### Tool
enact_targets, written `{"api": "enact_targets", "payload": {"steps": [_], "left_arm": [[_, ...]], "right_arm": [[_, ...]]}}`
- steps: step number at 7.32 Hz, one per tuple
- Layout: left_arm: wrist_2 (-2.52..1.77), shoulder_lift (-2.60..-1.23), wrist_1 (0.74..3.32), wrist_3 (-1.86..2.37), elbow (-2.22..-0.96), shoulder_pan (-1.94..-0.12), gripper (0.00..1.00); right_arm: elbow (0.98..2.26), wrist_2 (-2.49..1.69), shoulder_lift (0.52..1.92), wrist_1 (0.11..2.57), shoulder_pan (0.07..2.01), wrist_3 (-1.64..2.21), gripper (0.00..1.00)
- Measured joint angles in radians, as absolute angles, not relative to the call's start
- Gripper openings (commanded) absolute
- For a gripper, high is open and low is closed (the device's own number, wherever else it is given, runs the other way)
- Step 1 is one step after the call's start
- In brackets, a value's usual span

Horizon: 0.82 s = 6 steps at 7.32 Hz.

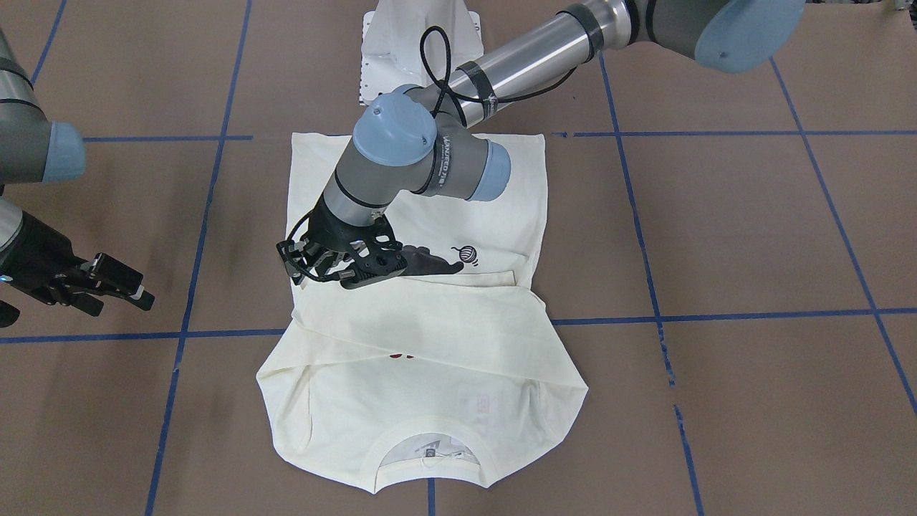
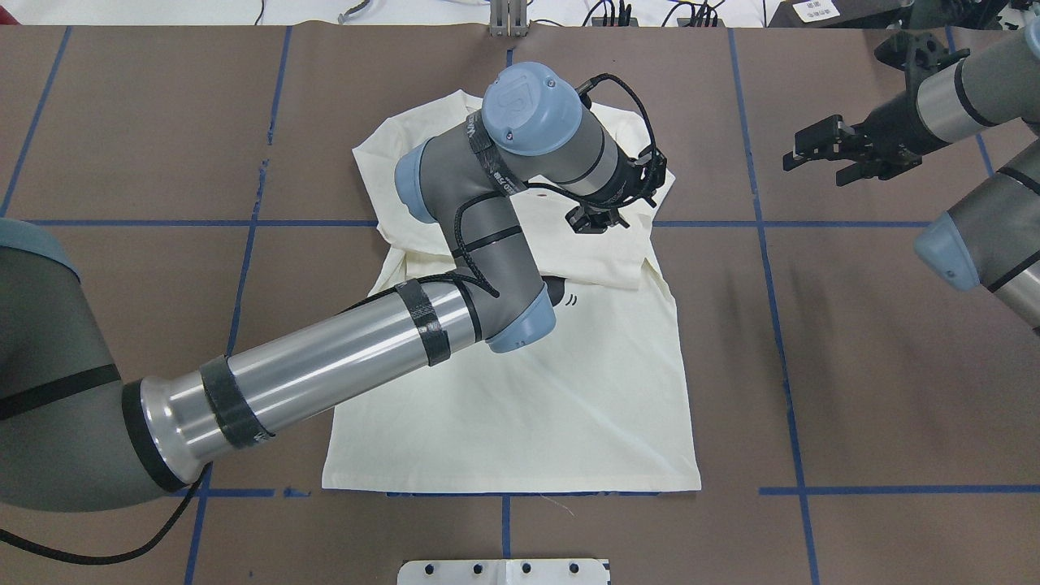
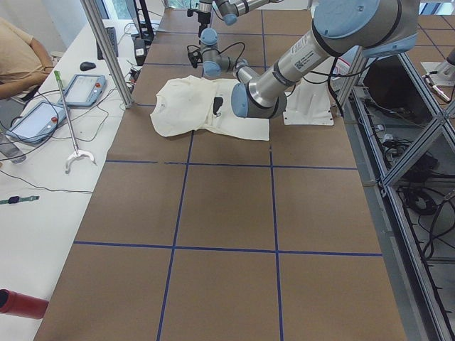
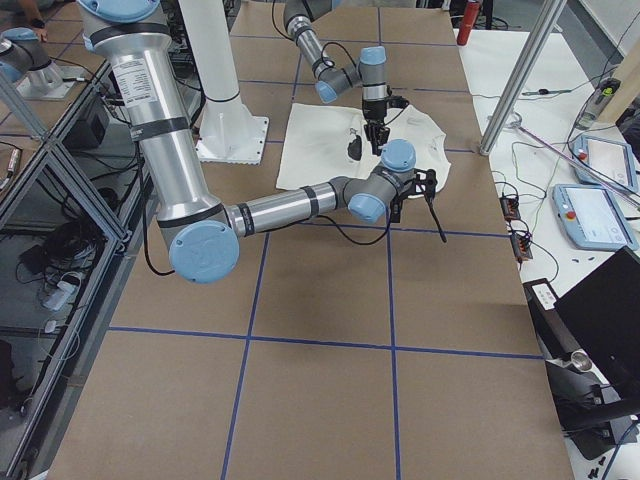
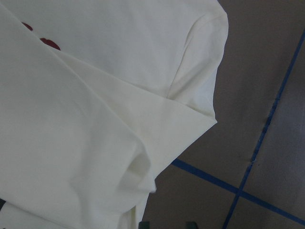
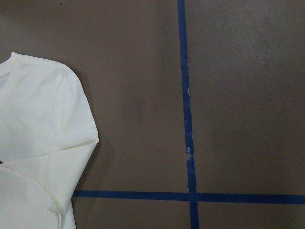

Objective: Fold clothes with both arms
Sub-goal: 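Fold the held sleeve across the chest with the left gripper while the right arm withdraws, then release the sleeve with the left gripper while the right gripper moves to the hem corner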

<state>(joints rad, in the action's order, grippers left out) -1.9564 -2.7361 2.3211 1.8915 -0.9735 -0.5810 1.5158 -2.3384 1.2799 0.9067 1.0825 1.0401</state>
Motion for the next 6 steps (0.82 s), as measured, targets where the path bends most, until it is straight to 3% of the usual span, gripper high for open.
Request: {"api": "enact_targets", "payload": {"steps": [1,3,6], "left_arm": [[-1.955,-2.673,2.288,1.9,-1.09,-0.586,0.78],[-1.954,-2.39,2.228,1.83,-1.443,-0.606,0.78],[-1.965,-1.999,2.186,1.639,-1.84,-0.636,0.73]], "right_arm": [[1.516,-2.337,1.271,0.907,1.076,1.047,1.0],[1.533,-2.319,1.233,0.906,1.019,1.173,1.0],[1.736,-2.017,1.242,0.938,0.713,1.569,0.98]]}}
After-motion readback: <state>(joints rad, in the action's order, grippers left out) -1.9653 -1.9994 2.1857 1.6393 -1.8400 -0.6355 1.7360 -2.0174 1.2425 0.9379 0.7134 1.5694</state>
